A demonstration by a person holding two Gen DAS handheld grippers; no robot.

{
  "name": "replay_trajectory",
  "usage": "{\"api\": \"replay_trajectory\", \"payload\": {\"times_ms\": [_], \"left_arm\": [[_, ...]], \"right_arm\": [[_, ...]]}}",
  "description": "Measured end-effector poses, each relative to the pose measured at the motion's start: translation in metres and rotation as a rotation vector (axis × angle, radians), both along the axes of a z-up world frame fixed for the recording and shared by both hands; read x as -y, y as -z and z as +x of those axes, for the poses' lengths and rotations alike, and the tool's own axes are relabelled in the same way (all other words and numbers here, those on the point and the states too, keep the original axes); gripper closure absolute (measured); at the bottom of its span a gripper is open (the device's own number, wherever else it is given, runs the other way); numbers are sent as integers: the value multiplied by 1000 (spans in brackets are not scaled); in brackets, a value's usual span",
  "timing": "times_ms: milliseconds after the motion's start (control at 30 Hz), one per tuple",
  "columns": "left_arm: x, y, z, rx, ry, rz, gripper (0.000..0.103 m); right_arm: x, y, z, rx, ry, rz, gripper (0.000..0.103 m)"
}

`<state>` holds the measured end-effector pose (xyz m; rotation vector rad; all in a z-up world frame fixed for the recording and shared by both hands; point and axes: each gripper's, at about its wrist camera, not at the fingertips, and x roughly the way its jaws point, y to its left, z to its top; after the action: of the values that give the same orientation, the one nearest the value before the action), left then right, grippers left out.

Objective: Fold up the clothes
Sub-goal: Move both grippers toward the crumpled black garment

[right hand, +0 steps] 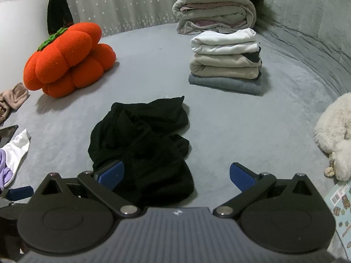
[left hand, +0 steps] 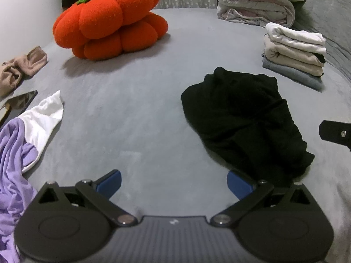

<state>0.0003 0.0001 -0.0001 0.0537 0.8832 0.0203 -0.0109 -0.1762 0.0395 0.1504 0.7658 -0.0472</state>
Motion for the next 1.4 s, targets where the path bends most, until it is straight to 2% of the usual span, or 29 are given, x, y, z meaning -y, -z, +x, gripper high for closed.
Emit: {"api": "replay_trajectory", "payload": {"times_ms": [100,167,267,400,1400], "left_arm": [[-4,0,1,-31,-3,15,0],[-11,5,3,-63,-8,-22,0],[-9,7,6,-76,-30,-12,0],[-1,11,8,-76,-43,32,1],[-4,13,11,-102,-37,1,1]], "right_arm": [[-2,-1,2,-7,-2,-2,0],[-3,2,3,-7,-6,9,0],[-3,7,3,-3,-14,10,0],[-7,7,3,9,-22,1,0],[-9,20,9,-53,-22,2,0]]}}
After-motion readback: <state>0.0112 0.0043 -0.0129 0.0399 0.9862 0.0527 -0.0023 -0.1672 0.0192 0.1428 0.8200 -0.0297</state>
